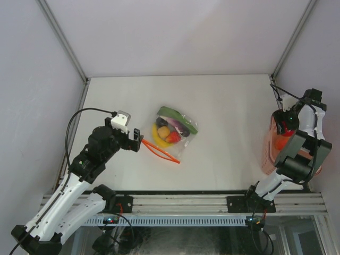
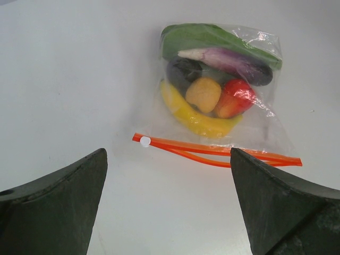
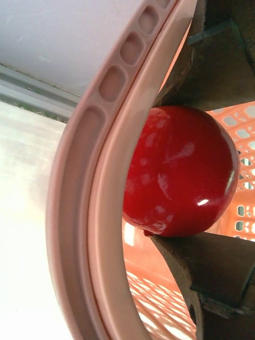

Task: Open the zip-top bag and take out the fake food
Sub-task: Place the fake fruit in the bin.

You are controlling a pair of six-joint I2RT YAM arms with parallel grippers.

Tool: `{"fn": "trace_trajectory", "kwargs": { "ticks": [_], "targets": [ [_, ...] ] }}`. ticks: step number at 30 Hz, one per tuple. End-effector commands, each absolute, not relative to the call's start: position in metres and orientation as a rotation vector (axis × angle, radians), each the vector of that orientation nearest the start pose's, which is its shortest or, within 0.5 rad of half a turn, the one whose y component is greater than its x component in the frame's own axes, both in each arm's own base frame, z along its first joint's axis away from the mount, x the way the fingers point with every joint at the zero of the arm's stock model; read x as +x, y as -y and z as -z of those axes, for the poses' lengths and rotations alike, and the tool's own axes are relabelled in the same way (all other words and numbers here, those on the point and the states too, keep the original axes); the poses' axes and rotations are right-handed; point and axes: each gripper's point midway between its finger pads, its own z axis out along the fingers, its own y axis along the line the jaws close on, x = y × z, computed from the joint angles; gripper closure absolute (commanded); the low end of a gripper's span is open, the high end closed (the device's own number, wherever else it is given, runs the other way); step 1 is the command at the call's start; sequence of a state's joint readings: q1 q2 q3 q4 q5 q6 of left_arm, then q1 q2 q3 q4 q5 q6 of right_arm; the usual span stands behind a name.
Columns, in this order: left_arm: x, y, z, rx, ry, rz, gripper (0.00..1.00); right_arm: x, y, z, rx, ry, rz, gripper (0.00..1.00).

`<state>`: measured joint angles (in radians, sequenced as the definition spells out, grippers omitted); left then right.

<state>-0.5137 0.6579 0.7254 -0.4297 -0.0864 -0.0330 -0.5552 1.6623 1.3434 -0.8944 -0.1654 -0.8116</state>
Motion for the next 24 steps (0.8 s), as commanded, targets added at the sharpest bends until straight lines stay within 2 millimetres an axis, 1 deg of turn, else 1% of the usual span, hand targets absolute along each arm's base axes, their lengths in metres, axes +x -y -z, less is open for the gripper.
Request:
{"fn": "trace_trajectory", "kwargs": {
  "ticks": [1,4,7,8,9,10,12,19,24],
  "targets": [
    [0.244,0.119,-0.228,0.408,-1.863,0.274,0.0,0.31,0.193,-0.115,-0.373,-2.706,0.181,0.51],
    [0.243,0.119,-0.228,0.412,-1.863,0.277,0.0,0.307,0.192,-0.115,-0.377,-2.713,0.177,0.34],
    [0.243,0.119,-0.229,0.412,-1.859,0.28,0.0,0.307,0.192,-0.118,-0.376,-2.708,0.179,0.23],
    [0.243,0.12,-0.229,0.412,-1.858,0.281,0.0,0.307,0.191,-0.119,-0.377,-2.704,0.181,0.17],
    [0.242,0.119,-0.229,0.411,-1.858,0.282,0.0,0.307,0.191,-0.12,-0.376,-2.7,0.181,0.07],
    [0.242,0.119,-0.23,0.411,-1.856,0.282,0.0,0.308,0.191,-0.121,-0.375,-2.695,0.184,0.02],
    [0.242,0.12,-0.23,0.413,-1.857,0.284,0.0,0.308,0.191,-0.124,-0.377,-2.687,0.186,0.01],
    [0.242,0.12,-0.229,0.414,-1.858,0.284,0.0,0.307,0.19,-0.126,-0.38,-2.683,0.186,0.01],
    [0.242,0.12,-0.229,0.413,-1.857,0.283,0.0,0.307,0.189,-0.132,-0.383,-2.666,0.197,0.01]
  ]
}}
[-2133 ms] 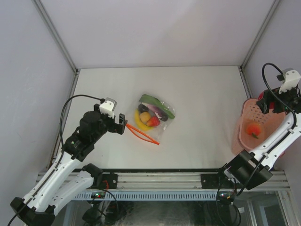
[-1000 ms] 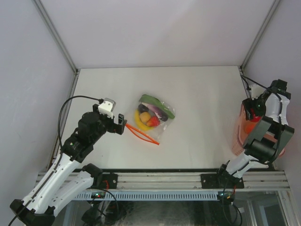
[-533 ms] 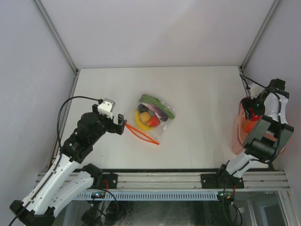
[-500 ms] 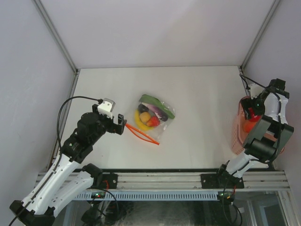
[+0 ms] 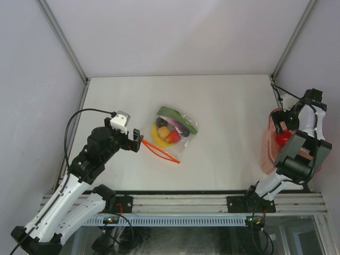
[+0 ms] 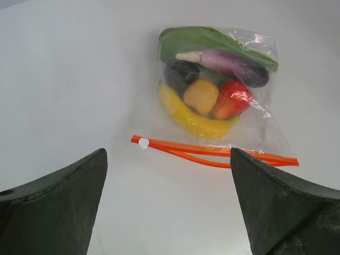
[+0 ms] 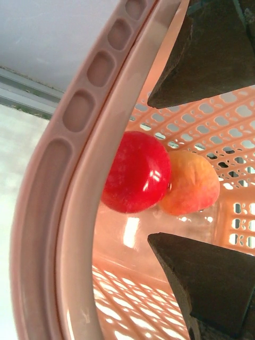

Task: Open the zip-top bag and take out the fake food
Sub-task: Place the fake fruit in the bin.

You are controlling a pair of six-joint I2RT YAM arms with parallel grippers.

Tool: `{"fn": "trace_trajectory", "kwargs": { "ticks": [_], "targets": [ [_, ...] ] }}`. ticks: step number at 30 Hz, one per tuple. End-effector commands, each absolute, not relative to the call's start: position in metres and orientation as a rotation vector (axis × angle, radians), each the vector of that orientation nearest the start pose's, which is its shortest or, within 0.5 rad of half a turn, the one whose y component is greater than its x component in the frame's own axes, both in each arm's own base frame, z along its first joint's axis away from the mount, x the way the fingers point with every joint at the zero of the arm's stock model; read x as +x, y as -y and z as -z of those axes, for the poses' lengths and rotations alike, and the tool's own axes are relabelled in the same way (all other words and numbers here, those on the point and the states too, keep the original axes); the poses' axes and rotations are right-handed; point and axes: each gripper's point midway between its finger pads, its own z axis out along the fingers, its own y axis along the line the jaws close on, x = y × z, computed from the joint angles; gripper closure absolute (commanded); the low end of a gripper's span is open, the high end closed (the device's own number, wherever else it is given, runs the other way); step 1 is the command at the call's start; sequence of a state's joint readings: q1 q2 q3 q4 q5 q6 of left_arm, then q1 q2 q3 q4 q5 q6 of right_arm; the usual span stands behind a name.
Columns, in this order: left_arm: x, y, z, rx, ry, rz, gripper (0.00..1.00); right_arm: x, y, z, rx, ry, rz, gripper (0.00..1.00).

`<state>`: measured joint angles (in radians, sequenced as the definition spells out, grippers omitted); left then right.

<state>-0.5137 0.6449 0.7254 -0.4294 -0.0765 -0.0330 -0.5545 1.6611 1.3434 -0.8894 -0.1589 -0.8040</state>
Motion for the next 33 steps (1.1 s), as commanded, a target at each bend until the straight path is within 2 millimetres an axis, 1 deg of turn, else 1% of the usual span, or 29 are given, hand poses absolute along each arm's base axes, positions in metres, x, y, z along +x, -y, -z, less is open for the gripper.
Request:
{"fn": "trace_trajectory", "kwargs": {
  "ticks": [1,13,18,22,26,29,30,33],
  "targets": [
    [0.242,0.12,-0.23,0.414,-1.856,0.285,0.0,0.307,0.189,-0.134,-0.384,-2.662,0.2,0.01],
    [0.242,0.12,-0.23,0.413,-1.857,0.283,0.0,0.306,0.187,-0.141,-0.384,-2.652,0.196,0.01],
    [0.242,0.12,-0.23,0.413,-1.857,0.283,0.0,0.306,0.188,-0.151,-0.379,-2.635,0.205,0.01],
    [0.242,0.12,-0.231,0.413,-1.853,0.288,0.0,0.305,0.187,-0.167,-0.374,-2.606,0.209,0.01],
    [0.241,0.121,-0.231,0.415,-1.851,0.293,0.0,0.305,0.185,-0.189,-0.371,-2.565,0.214,0.01],
    [0.241,0.121,-0.232,0.416,-1.85,0.296,0.0,0.305,0.179,-0.207,-0.383,-2.526,0.206,0.01],
    [0.241,0.121,-0.231,0.417,-1.852,0.296,0.0,0.305,0.176,-0.212,-0.418,-2.514,0.206,0.01],
    [0.241,0.122,-0.232,0.418,-1.85,0.3,0.0,0.305,0.165,-0.23,-0.444,-2.472,0.198,0.01]
  ]
}}
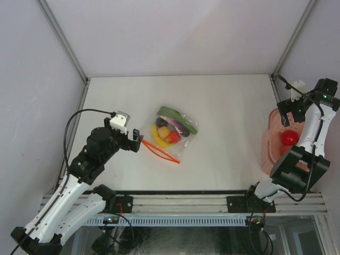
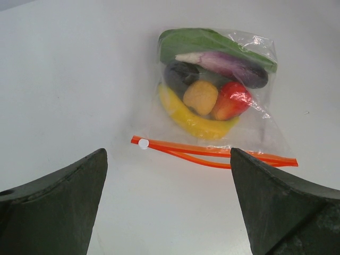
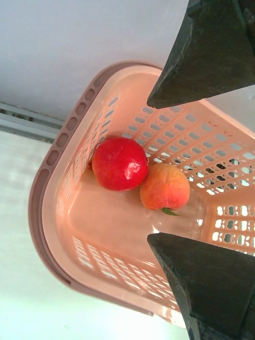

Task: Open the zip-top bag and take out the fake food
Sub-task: Place the fake fruit in the bin, then open the zipper of the food storage bag at the center of the board.

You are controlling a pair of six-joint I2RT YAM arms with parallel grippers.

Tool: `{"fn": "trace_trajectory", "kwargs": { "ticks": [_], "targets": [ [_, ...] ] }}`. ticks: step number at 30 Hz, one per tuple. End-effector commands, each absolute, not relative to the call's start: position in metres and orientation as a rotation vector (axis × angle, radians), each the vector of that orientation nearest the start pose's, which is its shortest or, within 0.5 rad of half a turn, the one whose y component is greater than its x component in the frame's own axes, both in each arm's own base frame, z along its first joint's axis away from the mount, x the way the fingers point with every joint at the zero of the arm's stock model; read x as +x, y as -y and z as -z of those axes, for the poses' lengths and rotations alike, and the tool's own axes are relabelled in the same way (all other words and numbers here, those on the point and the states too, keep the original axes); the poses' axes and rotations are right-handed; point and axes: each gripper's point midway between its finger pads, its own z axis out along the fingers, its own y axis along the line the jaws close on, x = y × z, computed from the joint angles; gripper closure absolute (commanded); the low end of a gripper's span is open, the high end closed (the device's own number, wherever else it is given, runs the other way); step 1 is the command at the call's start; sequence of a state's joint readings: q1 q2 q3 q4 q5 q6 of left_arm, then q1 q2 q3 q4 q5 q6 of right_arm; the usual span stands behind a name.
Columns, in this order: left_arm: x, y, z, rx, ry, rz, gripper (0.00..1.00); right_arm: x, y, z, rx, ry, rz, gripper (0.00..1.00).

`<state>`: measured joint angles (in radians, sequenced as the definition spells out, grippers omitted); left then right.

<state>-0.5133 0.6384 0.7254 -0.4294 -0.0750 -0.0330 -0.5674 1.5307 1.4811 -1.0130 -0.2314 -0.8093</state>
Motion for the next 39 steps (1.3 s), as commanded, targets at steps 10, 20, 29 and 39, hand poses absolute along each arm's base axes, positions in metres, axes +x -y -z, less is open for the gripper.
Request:
{"fn": "trace_trajectory", "kwargs": {
  "ticks": [10,20,29,39],
  "targets": [
    [0.24,0.121,-0.233,0.416,-1.848,0.308,0.0,0.316,0.099,-0.287,-0.589,-2.31,0.179,0.01],
    [0.233,0.138,-0.246,0.371,-1.835,0.46,0.0,0.334,-0.031,-0.36,-0.752,-1.952,-0.108,0.01],
    [0.207,0.177,-0.282,0.135,-1.657,0.964,0.0,0.326,-0.14,-0.386,-0.898,-1.636,-0.6,0.01],
    [0.204,0.198,-0.256,-0.104,-1.536,1.338,0.01,0.293,-0.225,-0.363,-1.033,-1.48,-1.063,0.01]
  ]
}}
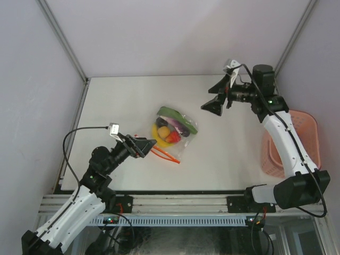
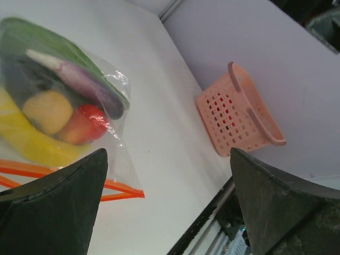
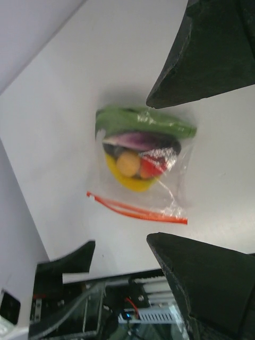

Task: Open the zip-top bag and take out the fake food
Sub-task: Open the zipper of the food storage bag at the center of the board.

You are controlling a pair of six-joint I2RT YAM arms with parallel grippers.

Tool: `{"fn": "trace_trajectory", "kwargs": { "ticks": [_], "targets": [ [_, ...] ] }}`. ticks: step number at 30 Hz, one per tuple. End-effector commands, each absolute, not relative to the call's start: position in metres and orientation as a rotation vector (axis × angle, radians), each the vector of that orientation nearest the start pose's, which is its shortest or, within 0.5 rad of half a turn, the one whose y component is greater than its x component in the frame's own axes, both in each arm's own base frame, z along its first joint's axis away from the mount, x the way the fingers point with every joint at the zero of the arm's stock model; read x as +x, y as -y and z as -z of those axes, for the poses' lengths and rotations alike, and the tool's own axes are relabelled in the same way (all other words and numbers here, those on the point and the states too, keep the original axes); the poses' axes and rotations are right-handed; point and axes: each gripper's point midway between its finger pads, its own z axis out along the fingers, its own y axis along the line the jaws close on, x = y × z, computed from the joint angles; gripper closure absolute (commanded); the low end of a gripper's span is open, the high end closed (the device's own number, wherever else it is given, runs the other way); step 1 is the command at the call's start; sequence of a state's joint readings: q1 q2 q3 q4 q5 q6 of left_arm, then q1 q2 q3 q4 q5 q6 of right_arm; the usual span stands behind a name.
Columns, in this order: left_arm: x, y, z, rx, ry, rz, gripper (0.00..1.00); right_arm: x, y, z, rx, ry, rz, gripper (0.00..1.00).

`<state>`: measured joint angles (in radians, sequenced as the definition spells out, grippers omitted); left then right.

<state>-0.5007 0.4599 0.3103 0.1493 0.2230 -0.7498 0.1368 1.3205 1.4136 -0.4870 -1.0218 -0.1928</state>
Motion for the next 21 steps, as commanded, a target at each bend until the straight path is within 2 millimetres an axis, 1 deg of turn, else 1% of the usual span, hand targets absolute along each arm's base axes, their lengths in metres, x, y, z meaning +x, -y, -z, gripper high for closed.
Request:
{"fn": "trace_trajectory", "kwargs": {
  "ticks": [1,3,6,10,12,14,17,21],
  "targets": [
    [0.205,0.199,-0.251,-0.119,-1.547,1.34,0.01,0.291,-0.232,-0.357,-1.045,-1.481,-1.058,0.01],
    [0.206,0.2,-0.238,-0.147,-1.572,1.333,0.02,0.288,-0.245,-0.344,-1.056,-1.486,-1.052,0.01],
    [0.21,0.2,-0.216,-0.209,-1.611,1.298,0.05,0.291,-0.262,-0.322,-1.046,-1.513,-1.026,0.01],
    [0.212,0.198,-0.181,-0.295,-1.692,1.269,0.16,0.294,-0.286,-0.283,-1.052,-1.575,-0.989,0.01],
    [0.213,0.197,-0.165,-0.327,-1.73,1.251,0.22,0.298,-0.298,-0.262,-1.065,-1.614,-0.92,0.01],
    [0.214,0.194,-0.15,-0.354,-1.777,1.22,0.26,0.293,-0.314,-0.245,-1.114,-1.622,-0.871,0.01],
    [0.214,0.19,-0.136,-0.373,-1.831,1.16,0.27,0.293,-0.335,-0.225,-1.11,-1.671,-0.777,0.01],
    [0.216,0.179,-0.124,-0.396,-1.881,1.063,0.28,0.288,-0.36,-0.2,-1.113,-1.718,-0.666,0.01]
  ]
}}
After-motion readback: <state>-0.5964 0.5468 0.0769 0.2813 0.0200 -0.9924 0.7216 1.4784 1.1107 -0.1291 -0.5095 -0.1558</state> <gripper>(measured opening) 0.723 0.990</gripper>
